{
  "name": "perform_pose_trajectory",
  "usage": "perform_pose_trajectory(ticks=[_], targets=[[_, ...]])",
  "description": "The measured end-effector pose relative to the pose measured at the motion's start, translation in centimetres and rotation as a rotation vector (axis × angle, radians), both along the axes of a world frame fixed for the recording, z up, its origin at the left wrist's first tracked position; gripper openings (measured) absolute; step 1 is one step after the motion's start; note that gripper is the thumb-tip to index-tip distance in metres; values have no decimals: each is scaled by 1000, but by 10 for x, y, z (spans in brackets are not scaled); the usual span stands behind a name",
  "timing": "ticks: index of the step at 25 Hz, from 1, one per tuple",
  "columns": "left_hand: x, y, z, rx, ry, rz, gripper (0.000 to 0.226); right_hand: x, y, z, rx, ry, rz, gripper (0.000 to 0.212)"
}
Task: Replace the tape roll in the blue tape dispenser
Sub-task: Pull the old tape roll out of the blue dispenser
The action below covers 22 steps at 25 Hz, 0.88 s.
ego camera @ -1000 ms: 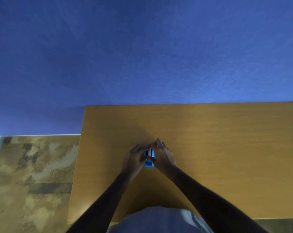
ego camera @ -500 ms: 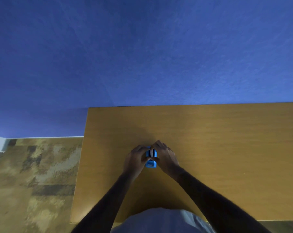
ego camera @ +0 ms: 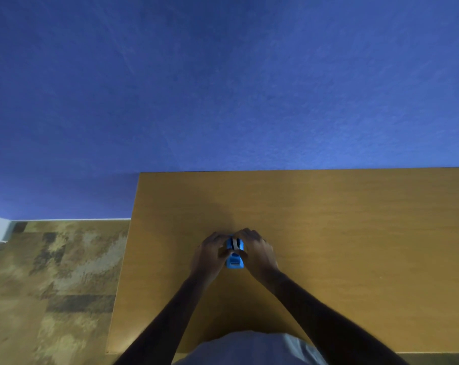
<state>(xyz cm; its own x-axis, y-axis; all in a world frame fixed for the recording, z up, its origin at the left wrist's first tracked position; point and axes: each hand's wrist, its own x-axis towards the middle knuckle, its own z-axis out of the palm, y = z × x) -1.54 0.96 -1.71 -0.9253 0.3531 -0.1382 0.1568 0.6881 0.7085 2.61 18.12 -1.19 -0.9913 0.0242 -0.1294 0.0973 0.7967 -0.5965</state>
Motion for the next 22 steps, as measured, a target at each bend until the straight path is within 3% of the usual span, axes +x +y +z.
perform_pose_trajectory(ticks=[5,11,16,22], targets=[[16,-5,46,254,-39,20,28,21,11,53,-422,26,-178,39],[71,-2,128,408,-39,-15,28,79,29,138,-937,-74,-345,43],[110,14,164,559,-37,75,29,116,29,162,-1051,35,-362,45],[145,35,189,649,53,87,39,149,39,196,-1153,227,-356,31]])
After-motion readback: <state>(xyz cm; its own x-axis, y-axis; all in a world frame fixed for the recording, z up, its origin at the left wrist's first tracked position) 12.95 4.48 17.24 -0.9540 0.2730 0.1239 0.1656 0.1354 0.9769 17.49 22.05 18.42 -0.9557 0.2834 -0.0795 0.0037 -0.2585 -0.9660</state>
